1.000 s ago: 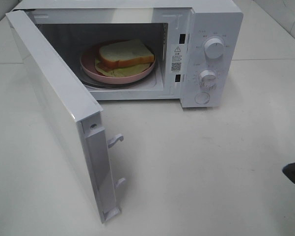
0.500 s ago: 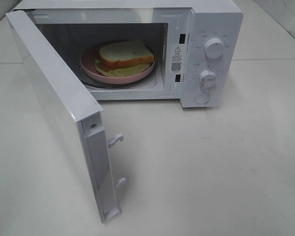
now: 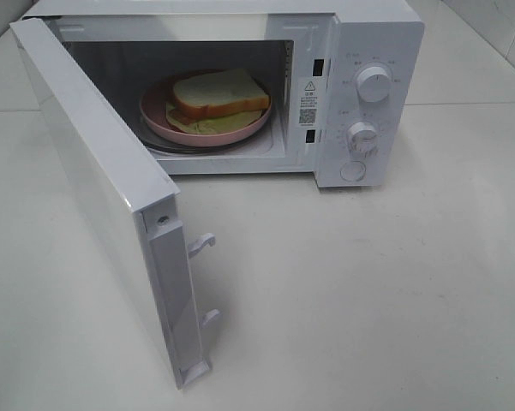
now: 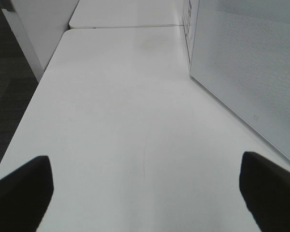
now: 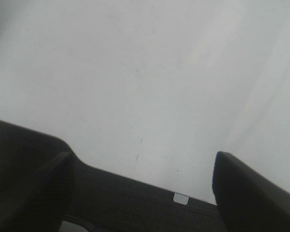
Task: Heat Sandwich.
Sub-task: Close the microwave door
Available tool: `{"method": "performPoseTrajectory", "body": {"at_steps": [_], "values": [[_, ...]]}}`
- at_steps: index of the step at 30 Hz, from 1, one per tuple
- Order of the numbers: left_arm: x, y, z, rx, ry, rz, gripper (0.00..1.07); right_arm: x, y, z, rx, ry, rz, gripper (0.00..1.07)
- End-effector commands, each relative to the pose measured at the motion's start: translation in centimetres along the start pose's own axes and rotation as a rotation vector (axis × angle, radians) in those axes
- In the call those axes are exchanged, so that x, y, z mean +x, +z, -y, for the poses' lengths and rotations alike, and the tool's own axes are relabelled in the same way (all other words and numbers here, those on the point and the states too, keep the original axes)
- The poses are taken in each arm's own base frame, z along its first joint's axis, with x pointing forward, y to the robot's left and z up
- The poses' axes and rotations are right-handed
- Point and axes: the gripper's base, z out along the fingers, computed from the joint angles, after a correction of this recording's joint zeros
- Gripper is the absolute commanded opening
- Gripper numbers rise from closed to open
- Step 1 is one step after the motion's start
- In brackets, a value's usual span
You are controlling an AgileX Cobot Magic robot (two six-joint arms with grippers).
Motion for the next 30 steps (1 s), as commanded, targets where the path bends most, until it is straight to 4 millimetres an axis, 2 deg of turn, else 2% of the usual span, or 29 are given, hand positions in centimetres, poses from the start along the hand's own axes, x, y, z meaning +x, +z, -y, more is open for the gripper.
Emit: {"method": "performPoseTrajectory", "body": {"at_steps": [1,5,14,19,30], "values": [[0.2,-0.3,0.1,0.005,-0.010,0.031,1.03,0.8,-0.2,0.1,0.030,0.043,0.014,0.76],[0.2,-0.3,0.1,0.005,-0.010,0.031,1.03,2.2,0.4,0.0,0.073,0.111,0.072,0.76],[0.2,-0.3,0.1,0.005,-0.010,0.031,1.03,3.1,0.5,-0.3,0.128,0.162,0.285,0.76],[0.2,-0.3,0.1,0.005,-0.010,0.031,1.03,3.9,-0.1,-0.6,0.145,0.165,0.346,0.76],[0.2,-0.3,0.1,0.005,-0.011,0.031,1.03,4.1,-0.2,-0.6,0.156,0.174,0.359,0.76]]}}
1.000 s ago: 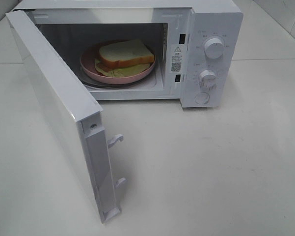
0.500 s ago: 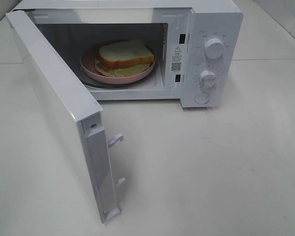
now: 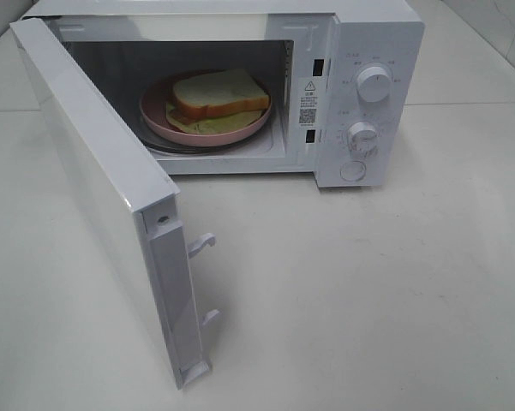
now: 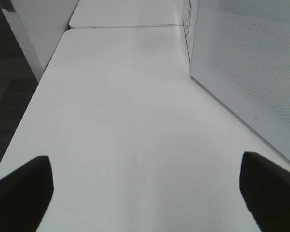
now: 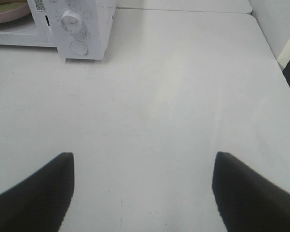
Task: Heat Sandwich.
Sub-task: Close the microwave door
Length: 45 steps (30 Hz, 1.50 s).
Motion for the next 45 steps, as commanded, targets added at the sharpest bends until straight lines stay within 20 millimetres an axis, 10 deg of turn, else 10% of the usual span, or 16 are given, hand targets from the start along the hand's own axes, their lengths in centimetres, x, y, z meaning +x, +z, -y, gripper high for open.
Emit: {"method": "performPoseTrajectory", "body": {"at_steps": [1,45], "values": [[0.2,-0.3,0.1,0.005,-0.011,0.031,1.03,0.2,-0.3,0.0,0.008,-0.003,0.031,0.76],[-1.1,-0.6,0.0,0.006,-0.009,0.070,1.03,0.2,-0.3,0.0,0.008,-0.003,0.031,0.76]]}}
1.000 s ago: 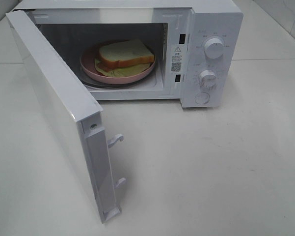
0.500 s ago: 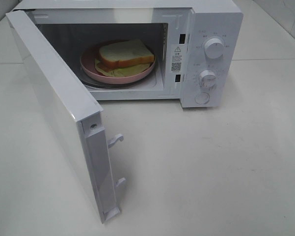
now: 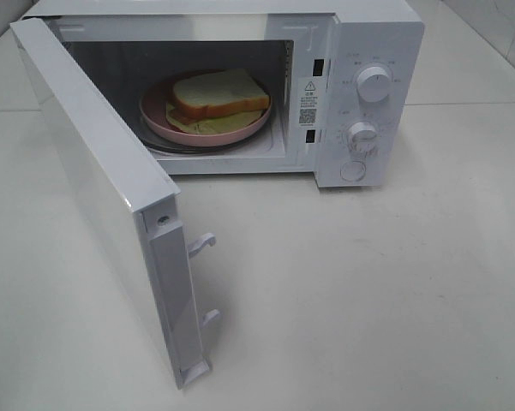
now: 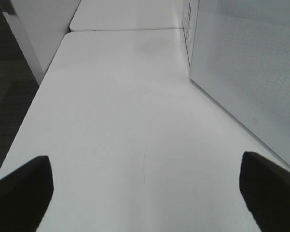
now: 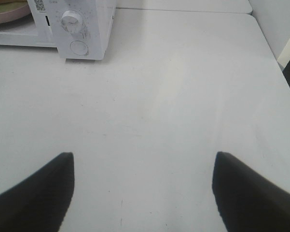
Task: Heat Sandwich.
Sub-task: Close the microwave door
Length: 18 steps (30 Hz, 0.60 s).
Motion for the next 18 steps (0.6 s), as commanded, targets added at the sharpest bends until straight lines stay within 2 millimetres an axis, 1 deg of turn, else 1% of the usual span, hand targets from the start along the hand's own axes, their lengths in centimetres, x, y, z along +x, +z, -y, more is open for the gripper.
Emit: {"method": "performPoseTrajectory", "body": {"at_steps": [1,2,5,6,8,9,10,12,13,14,15,17,18], "values": [[-0.7,-0.3,0.1,0.007,-0.009,0.047,1.03,0.2,-0.3,0.0,0.008,-0.003,0.030,0.76],[-1.4,0.0,0.0,0.005,-0.005,0.075,1.02,0.2,-0.3,0.0,0.008,-0.001,0.031,0.76],[-2.0,0.4,0.0,0.003,-0.004,0.086,0.99,0.2,-0.3,0.0,0.008,-0.001,0.031,0.76],[-2.5,1.0,0.0,0.004,-0.007,0.087,0.95,0.2,-0.3,0.0,0.008,-0.001,0.031,0.76],[-3.0,1.6,-0.1,0.004,-0.007,0.084,0.87,0.2,-0.3,0.0,0.008,-0.001,0.031,0.76],[-3.5,2.2,-0.1,0.003,-0.007,0.084,0.75,0.2,-0.3,0.0,0.008,-0.001,0.031,0.76],[-3.5,2.2,-0.1,0.003,-0.007,0.084,0.75,0.2,-0.3,0.0,0.008,-0.001,0.031,0.76],[-3.9,2.8,-0.1,0.004,-0.007,0.073,0.59,0.2,-0.3,0.0,0.008,-0.001,0.031,0.76],[-4.2,3.5,-0.1,0.004,-0.007,0.055,0.53,0.2,-0.3,0.0,0.008,-0.001,0.031,0.76],[-4.2,3.5,-0.1,0.004,-0.007,0.055,0.53,0.2,-0.3,0.0,0.008,-0.001,0.031,0.76],[-4.3,3.9,-0.1,0.005,-0.007,0.043,0.40,0.2,-0.3,0.0,0.008,-0.001,0.031,0.76],[-4.7,4.8,-0.2,0.004,-0.005,0.015,0.28,0.2,-0.3,0.0,0.008,-0.001,0.031,0.76],[-5.0,5.8,-0.2,-0.001,0.001,-0.005,0.15,0.2,-0.3,0.0,0.008,-0.001,0.031,0.76]]}}
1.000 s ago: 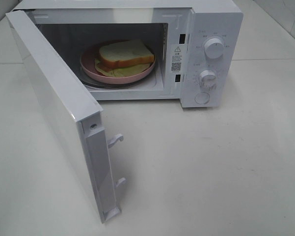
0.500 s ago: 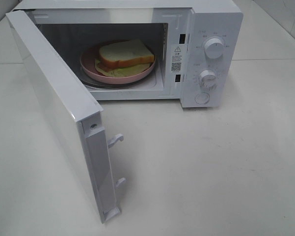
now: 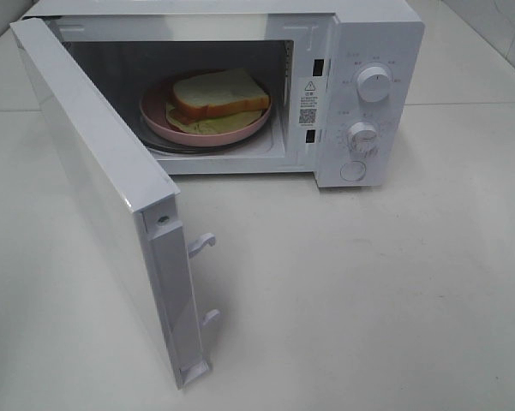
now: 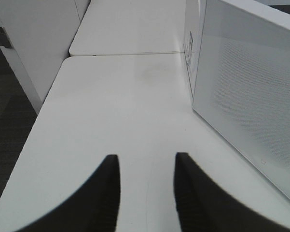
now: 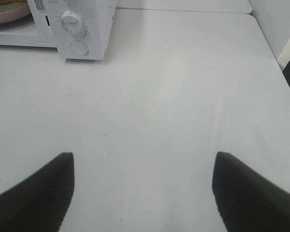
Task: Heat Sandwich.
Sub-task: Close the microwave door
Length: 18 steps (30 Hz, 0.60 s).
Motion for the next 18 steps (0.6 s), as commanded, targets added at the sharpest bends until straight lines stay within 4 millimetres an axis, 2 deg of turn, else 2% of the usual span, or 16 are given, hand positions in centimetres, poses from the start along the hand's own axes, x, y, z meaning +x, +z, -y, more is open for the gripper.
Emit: {"method": "performPoseTrajectory", "body": {"at_steps": [1,3,4,5,8,11,12,18], "values": [[-0.6,1.0,0.0,-0.001,-0.001,-0.001,0.15,0.2,-0.3,0.0,0.008,-0.001,0.031,0.76],[-0.7,2.1,0.0,0.000,-0.001,-0.012,0.04,0.2,-0.3,0.0,0.008,-0.001,0.031,0.76],[-0.5,3.4,0.0,-0.001,0.000,-0.005,0.00,0.2,-0.3,0.0,0.008,-0.001,0.031,0.76],[-0.5,3.4,0.0,-0.001,0.000,-0.005,0.00,0.2,-0.3,0.0,0.008,-0.001,0.031,0.76],[0.3,5.6,0.0,-0.003,0.010,0.034,0.00,0.2,-0.3,0.0,0.008,-0.001,0.031,0.76],[0.7,6.5,0.0,-0.005,0.035,0.058,0.00,0.2,-0.3,0.0,0.008,-0.001,0.031,0.76],[1.4,7.5,0.1,-0.007,0.055,0.079,0.00,0.2,-0.3,0.0,0.008,-0.001,0.031,0.76],[2.3,9.4,0.1,-0.016,0.058,0.191,0.00,0.2,-0.3,0.0,0.008,-0.001,0.031,0.76]]}}
